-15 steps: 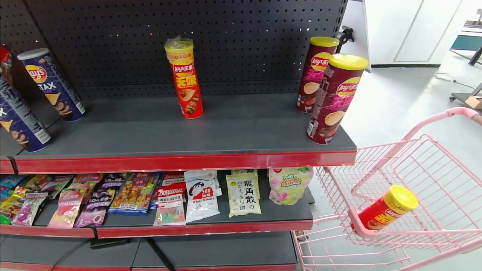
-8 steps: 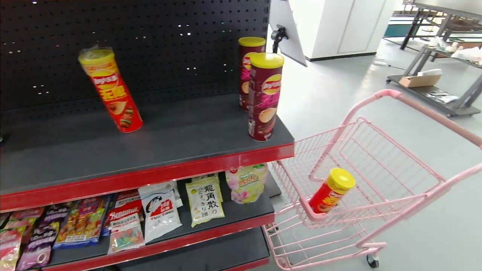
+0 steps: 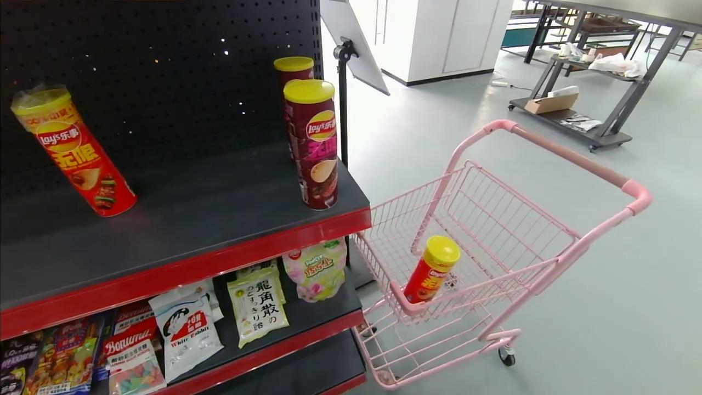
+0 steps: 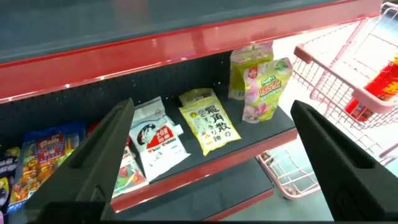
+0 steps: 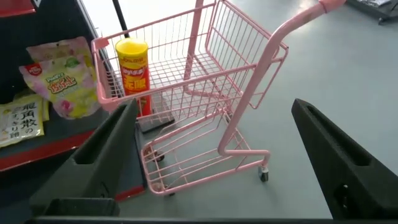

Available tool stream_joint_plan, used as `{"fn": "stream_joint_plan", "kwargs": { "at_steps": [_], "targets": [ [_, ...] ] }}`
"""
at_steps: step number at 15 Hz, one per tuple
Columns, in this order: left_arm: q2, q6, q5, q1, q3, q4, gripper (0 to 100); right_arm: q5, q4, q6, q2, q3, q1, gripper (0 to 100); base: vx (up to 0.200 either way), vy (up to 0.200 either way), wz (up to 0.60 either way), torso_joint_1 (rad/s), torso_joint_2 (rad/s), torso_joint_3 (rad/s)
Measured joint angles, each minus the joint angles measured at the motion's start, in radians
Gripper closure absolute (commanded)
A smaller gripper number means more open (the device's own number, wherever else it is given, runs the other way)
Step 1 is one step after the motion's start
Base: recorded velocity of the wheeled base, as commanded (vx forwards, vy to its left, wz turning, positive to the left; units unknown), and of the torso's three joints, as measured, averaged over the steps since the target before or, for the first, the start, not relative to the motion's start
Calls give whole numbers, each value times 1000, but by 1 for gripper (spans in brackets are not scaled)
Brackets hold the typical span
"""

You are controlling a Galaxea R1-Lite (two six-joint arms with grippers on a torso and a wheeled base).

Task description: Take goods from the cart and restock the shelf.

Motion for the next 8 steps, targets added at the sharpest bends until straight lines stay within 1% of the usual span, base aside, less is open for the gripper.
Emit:
{"fn": "stream_joint_plan", "kwargs": {
  "at_steps": [5,8],
  "targets": [
    [0,0,0,0,0,0,0,-1,0,9,0,0,-1,0,0,0,0,-8,12,11],
    [0,0,0,0,0,1,0,-2,0,14,0,0,-1,0,0,0,0,-128,343,207]
  ]
}}
